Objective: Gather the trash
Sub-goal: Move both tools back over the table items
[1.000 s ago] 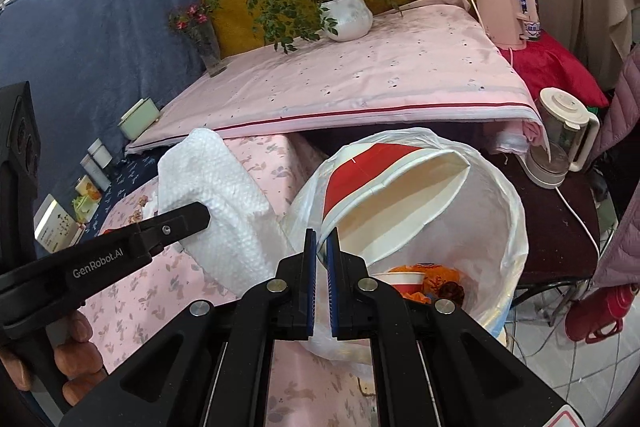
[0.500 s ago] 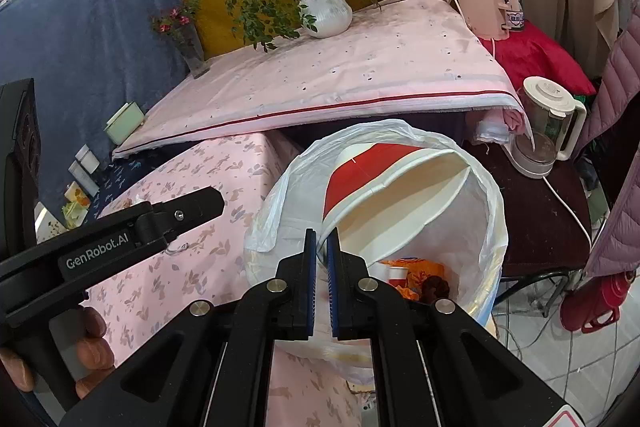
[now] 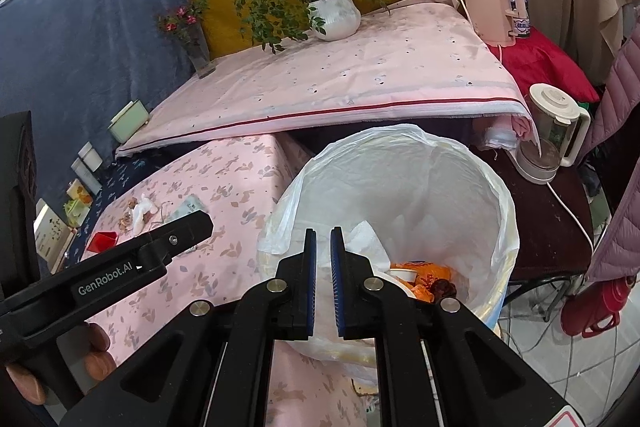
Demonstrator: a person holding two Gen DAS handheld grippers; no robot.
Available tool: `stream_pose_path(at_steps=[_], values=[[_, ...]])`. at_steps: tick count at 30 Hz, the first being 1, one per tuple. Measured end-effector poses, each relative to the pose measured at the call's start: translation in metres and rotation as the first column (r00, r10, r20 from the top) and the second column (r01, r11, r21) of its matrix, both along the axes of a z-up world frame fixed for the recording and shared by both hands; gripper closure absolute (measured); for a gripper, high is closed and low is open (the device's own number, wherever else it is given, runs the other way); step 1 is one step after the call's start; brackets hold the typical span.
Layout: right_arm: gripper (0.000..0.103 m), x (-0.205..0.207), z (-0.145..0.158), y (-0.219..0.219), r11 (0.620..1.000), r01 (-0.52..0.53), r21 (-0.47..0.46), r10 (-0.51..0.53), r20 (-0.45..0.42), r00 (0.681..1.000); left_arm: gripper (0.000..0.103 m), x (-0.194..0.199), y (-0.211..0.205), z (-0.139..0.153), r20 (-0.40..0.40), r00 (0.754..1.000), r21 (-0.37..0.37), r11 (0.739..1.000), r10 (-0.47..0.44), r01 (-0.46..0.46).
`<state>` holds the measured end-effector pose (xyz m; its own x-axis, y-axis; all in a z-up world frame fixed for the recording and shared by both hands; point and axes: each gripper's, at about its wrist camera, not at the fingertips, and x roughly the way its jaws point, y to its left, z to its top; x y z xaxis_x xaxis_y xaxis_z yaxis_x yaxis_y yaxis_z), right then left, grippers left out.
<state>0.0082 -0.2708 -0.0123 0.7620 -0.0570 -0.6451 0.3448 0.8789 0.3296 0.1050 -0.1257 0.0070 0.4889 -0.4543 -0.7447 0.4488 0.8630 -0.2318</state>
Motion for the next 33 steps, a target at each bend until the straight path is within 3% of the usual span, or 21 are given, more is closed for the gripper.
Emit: stream_pose_path(at_steps=[6,16,19,33], values=[[0.087,0.003,0.003,0.01,1.0,-0.021,-0.005,0.021,-0.004,1.0,0.05,-0.001,0.009,-0.001,0.004,1.0,0.009,1.0,0.018,-0.018],[0.065,0.011,0.007,0.036,0.998,-0.065,-0.028,0.065,-0.004,0.998,0.042,0.002,0.035,-0.004,0.005,0.997,0.021,0.997,0.079,-0.079],[0.064,0.014,0.007,0.045,0.996,-0.084,-0.028,0.084,-0.006,0.996,0.035,0.004,0.046,-0.007,-0.003,0.994,0.025,0.994,0.11,-0.11],[0.064,0.033,0.007,0.093,0.986,-0.163,-0.039,0.162,-0.021,0.987,0.031,0.019,0.116,-0.027,-0.055,0.969,0.031,0.97,0.242,-0.24]])
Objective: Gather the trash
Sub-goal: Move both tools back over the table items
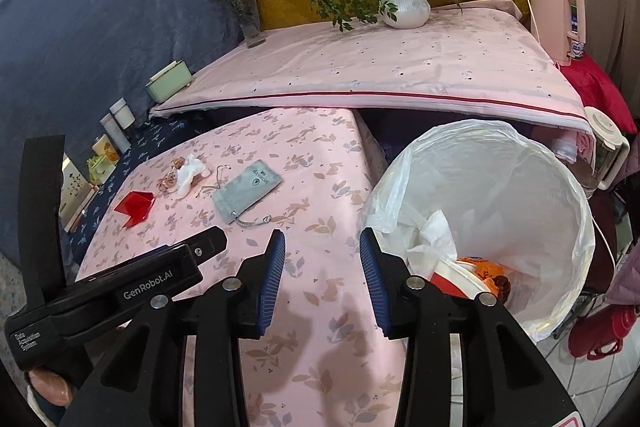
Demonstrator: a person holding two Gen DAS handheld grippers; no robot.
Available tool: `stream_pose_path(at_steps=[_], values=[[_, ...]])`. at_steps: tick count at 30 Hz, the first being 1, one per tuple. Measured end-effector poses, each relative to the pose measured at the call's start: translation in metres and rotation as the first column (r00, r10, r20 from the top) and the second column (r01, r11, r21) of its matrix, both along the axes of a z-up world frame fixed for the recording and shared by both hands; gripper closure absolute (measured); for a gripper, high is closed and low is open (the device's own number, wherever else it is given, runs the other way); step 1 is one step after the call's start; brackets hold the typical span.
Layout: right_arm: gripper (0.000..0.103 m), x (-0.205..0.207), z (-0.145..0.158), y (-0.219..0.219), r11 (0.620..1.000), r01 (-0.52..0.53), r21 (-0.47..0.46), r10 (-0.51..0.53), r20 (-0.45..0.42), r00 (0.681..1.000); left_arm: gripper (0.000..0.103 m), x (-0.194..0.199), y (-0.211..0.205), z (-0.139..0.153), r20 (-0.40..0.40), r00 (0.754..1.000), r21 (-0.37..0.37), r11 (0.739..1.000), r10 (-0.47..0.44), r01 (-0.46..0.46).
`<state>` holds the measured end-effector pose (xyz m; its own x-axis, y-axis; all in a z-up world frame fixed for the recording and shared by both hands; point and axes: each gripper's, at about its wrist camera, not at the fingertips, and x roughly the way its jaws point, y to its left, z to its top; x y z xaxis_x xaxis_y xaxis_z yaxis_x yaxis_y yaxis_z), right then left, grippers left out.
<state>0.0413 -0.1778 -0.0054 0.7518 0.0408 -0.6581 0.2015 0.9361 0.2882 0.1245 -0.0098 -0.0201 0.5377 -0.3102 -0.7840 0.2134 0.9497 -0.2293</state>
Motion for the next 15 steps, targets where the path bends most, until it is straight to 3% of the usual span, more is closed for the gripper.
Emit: stream_pose_path(at_steps=[10,15], values=[[0.064,0.019,-0.011,0.038,0.998,-0.066,0.003,0.066,-0.033,0.997,0.03,0.013,0.056,-0.014,-0.03,0.994,-0.016,0.994,0.105,-0.105],[0.058,0.032,-0.018,0.06,0.994,-0.106,0.022,0.107,-0.045,0.993,0.024,0.021,0.086,-0.027,-0.044,0.985,-0.013,0.985,0.169,-0.169]])
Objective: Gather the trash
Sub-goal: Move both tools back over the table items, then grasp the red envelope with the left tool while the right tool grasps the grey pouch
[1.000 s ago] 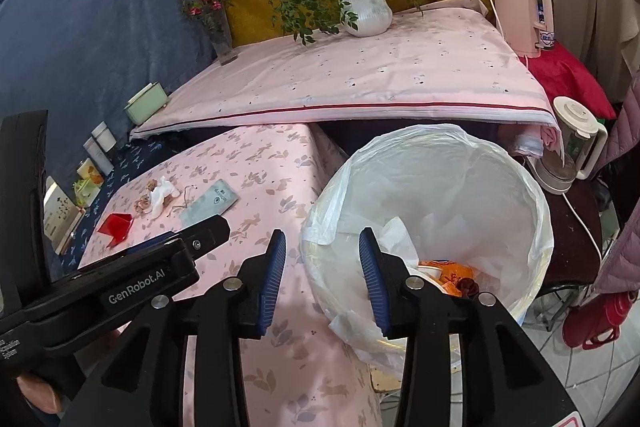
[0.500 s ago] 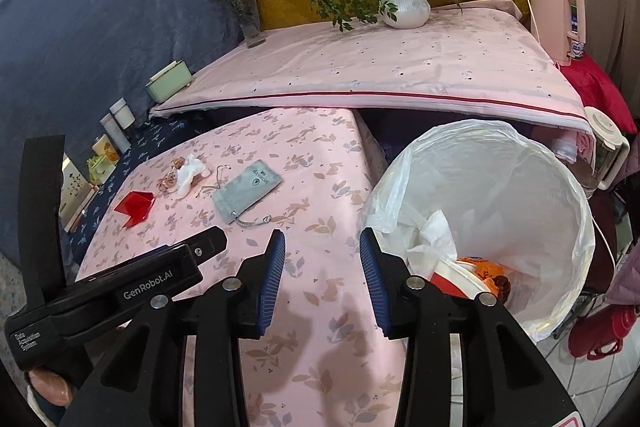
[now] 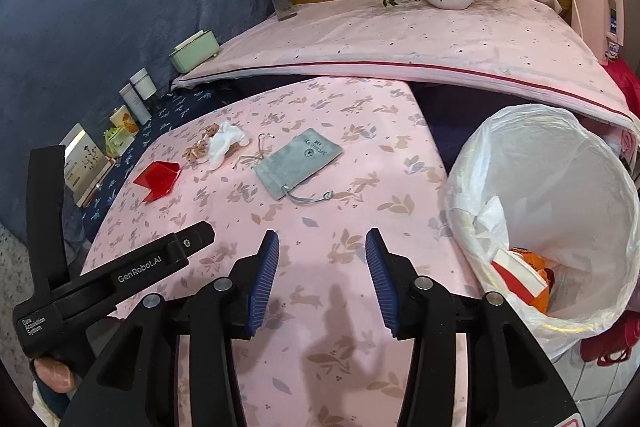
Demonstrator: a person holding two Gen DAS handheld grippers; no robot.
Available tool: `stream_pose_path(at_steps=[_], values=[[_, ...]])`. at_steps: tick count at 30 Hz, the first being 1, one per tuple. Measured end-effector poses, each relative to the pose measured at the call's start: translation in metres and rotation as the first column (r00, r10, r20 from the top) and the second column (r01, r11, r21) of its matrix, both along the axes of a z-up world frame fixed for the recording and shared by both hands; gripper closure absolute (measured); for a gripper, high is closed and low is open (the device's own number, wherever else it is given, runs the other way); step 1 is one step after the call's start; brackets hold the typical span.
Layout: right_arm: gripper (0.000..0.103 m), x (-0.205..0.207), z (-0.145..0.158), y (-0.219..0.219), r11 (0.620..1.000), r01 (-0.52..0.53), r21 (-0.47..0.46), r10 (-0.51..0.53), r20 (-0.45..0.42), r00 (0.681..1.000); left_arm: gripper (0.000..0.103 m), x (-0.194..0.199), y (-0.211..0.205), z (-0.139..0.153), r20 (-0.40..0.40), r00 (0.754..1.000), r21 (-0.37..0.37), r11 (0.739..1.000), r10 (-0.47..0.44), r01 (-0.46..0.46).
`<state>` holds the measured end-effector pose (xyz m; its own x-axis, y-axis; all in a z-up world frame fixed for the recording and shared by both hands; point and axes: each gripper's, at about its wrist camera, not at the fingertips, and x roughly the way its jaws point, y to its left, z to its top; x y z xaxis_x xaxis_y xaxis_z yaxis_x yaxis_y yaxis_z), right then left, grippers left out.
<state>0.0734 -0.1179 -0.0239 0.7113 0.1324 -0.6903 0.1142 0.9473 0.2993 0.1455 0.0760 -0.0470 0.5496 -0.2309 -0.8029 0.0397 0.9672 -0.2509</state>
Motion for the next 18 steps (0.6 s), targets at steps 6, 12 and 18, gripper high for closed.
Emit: stream_pose_path(at_steps=[6,12,18], values=[[0.058,0.026,-0.012,0.021,0.999,-0.041,0.026,0.042,-0.027,0.999,0.018,0.011,0.033,-0.008,-0.01,0.998,-0.007,0.998,0.066,-0.066],[0.058,0.057,-0.024,0.033,0.997,-0.048,0.054,0.05,-0.046,0.998,0.017,0.039,0.077,-0.005,-0.015,0.988,-0.031,0.987,0.156,-0.156],[0.058,0.095,-0.038,0.038,0.998,-0.031,0.05,0.034,-0.072,0.997,0.017,0.087,0.126,0.01,-0.023,0.96,-0.101,0.954,0.28,-0.281]])
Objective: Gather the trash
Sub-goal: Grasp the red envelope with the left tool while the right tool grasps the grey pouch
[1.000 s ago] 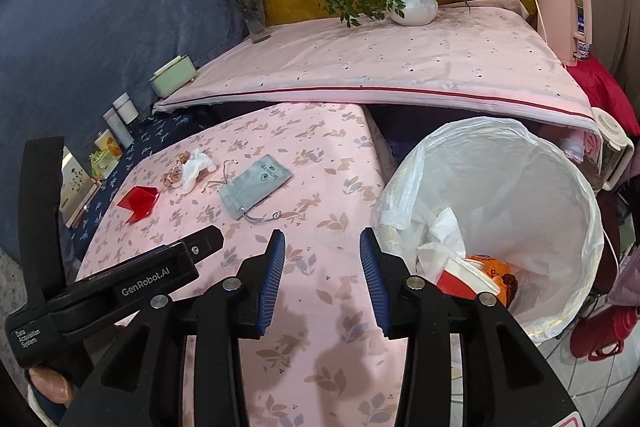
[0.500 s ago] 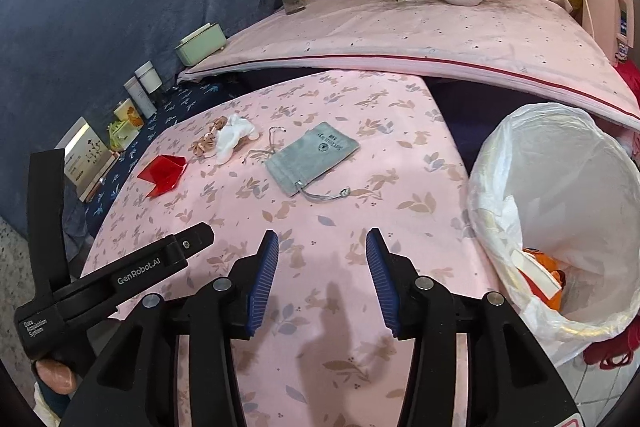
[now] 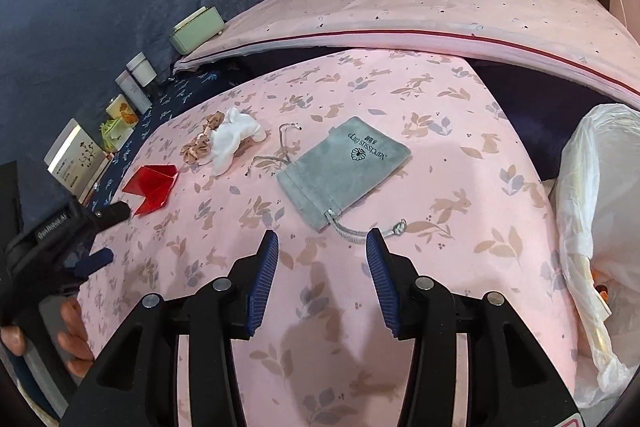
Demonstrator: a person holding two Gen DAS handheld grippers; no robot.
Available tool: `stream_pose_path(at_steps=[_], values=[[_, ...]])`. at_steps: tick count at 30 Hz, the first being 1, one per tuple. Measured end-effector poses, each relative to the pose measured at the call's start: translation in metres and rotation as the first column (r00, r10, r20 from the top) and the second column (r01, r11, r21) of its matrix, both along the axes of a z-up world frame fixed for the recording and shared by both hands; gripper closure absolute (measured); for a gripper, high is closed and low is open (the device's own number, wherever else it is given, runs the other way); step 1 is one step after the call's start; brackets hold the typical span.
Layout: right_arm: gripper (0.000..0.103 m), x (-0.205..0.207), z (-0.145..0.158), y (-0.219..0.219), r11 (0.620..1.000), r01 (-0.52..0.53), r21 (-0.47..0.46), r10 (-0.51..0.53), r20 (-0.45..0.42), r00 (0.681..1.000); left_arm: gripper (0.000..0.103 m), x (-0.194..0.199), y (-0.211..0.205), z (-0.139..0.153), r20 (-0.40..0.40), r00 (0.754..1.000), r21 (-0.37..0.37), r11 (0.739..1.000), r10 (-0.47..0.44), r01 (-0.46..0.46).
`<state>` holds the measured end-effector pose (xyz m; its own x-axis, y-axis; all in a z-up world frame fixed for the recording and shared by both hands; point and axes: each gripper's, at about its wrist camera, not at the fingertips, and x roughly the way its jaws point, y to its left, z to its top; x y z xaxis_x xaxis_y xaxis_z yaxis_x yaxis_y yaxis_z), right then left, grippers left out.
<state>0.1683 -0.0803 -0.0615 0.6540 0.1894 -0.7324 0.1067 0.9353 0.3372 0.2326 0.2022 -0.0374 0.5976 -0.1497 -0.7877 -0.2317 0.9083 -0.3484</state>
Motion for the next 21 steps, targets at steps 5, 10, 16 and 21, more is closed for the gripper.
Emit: stream_pose_path(at_steps=[5,10,16,21], values=[[0.058,0.028,-0.008,0.003,1.0,0.012,-0.011,-0.012,-0.014,1.0,0.018,0.043,0.031,0.004,-0.026,0.994,-0.027,0.993,0.11,-0.111],[0.058,0.049,-0.016,0.003,1.0,0.028,-0.015,-0.028,-0.029,0.999,0.022,0.074,0.055,-0.018,-0.116,0.971,-0.074,0.973,0.209,-0.218],[0.058,0.06,-0.027,-0.001,0.999,0.053,-0.008,-0.053,-0.051,0.997,0.058,0.085,0.048,-0.049,-0.215,0.963,-0.121,0.974,0.16,-0.189],[0.058,0.062,-0.028,0.001,0.998,0.051,-0.022,-0.051,-0.044,0.998,0.089,0.073,0.033,-0.051,-0.196,0.975,-0.129,0.983,0.106,-0.133]])
